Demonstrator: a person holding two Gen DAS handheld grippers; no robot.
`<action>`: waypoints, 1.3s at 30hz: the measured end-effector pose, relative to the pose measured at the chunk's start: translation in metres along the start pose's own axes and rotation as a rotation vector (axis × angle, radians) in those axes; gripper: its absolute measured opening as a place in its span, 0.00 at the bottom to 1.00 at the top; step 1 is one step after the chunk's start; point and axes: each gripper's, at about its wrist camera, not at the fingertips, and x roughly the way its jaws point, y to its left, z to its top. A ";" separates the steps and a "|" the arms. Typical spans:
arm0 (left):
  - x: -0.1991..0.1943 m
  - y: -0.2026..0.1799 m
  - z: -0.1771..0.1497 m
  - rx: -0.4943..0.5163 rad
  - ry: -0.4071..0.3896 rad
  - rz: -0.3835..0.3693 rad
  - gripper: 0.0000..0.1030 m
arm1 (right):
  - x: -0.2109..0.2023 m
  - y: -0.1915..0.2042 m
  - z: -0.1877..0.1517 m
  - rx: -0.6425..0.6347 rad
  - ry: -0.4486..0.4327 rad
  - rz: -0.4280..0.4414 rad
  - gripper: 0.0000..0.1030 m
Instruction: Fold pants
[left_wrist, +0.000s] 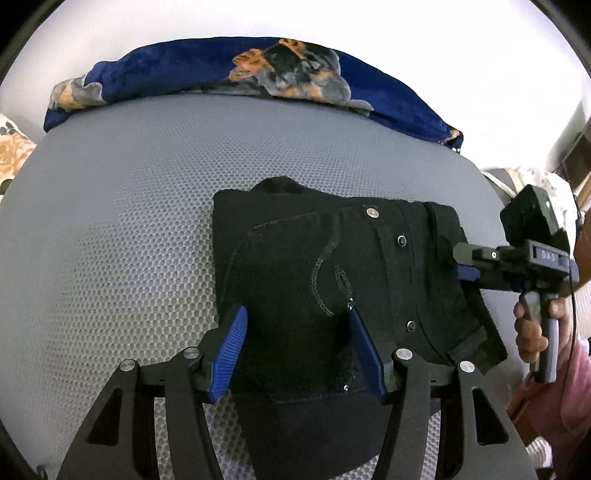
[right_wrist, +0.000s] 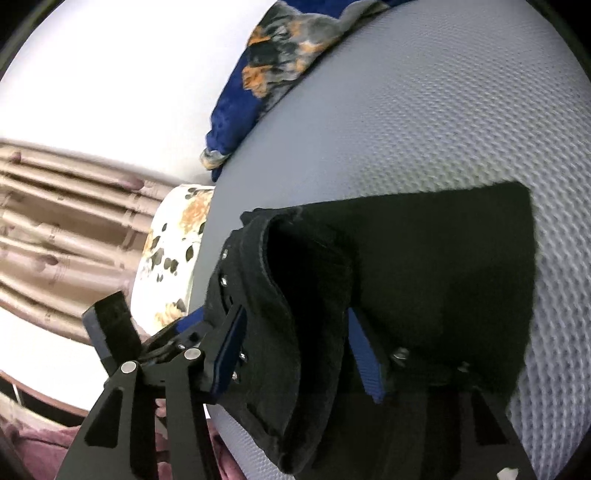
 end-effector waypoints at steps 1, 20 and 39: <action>0.001 -0.002 0.000 0.002 -0.003 0.001 0.58 | 0.002 0.000 0.001 -0.002 0.003 0.006 0.53; 0.011 -0.009 -0.002 0.008 -0.004 0.005 0.64 | 0.016 0.002 0.005 -0.012 -0.013 -0.038 0.23; -0.010 -0.030 0.022 -0.013 -0.086 -0.075 0.64 | -0.035 0.077 0.001 -0.110 -0.180 -0.273 0.10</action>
